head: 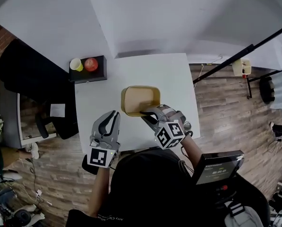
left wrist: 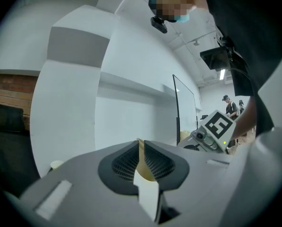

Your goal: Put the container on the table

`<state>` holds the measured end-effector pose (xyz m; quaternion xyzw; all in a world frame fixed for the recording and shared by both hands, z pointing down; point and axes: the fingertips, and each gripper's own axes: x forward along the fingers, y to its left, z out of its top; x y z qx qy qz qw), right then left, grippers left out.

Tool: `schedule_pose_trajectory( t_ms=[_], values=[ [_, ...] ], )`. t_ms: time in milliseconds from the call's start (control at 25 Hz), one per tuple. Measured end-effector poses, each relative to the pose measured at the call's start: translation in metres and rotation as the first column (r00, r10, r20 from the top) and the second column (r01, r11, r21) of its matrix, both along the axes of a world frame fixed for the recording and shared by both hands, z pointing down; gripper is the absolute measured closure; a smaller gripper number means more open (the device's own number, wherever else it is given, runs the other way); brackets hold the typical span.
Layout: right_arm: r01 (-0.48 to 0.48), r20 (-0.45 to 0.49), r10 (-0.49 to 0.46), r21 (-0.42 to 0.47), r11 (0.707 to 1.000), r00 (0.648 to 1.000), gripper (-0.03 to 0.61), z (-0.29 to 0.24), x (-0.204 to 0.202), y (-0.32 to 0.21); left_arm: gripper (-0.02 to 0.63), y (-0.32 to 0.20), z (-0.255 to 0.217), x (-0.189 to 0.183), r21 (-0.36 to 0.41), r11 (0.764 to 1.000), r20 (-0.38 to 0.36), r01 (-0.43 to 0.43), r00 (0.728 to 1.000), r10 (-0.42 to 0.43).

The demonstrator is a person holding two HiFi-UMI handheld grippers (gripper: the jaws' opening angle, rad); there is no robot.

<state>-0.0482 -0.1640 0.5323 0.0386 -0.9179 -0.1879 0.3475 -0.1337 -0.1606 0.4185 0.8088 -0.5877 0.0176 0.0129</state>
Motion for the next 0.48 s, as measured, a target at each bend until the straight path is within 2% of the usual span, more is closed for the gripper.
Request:
schedule_pose_trajectory(
  t_ms=[80, 240, 280, 320, 400, 480],
  values=[
    [0.024, -0.034, -0.024, 0.003, 1.000, 0.999, 0.551, 0.010, 0.001, -0.006, 0.578, -0.001, 0.010, 0.001, -0.023, 1.000, -0.005, 0.003, 1.000, -0.003],
    [0.076, -0.100, -0.074, 0.021, 0.997, 0.992, 0.551, 0.024, -0.003, -0.015, 0.571, -0.006, 0.038, 0.002, -0.149, 0.989, 0.049, -0.001, 0.999, 0.008],
    [0.085, -0.114, -0.080, 0.035, 0.996, 0.990, 0.551, 0.026, -0.004, -0.018, 0.564, -0.010, 0.044, 0.001, -0.165, 0.986, 0.041, -0.004, 0.999, 0.011],
    [0.089, -0.124, -0.083, 0.050, 0.995, 0.989, 0.551, 0.028, -0.006, -0.022, 0.551, -0.015, 0.050, 0.000, -0.175, 0.985, 0.006, -0.009, 1.000, 0.010],
    [0.092, -0.130, -0.082, 0.073, 0.993, 0.988, 0.551, 0.028, -0.009, -0.023, 0.519, -0.022, 0.059, -0.005, -0.197, 0.980, -0.138, -0.022, 0.990, -0.005],
    [0.095, -0.120, -0.083, 0.096, 0.991, 0.989, 0.548, 0.026, -0.010, -0.019, 0.458, -0.026, 0.063, -0.014, -0.240, 0.969, -0.328, -0.062, 0.945, -0.021]
  ],
)
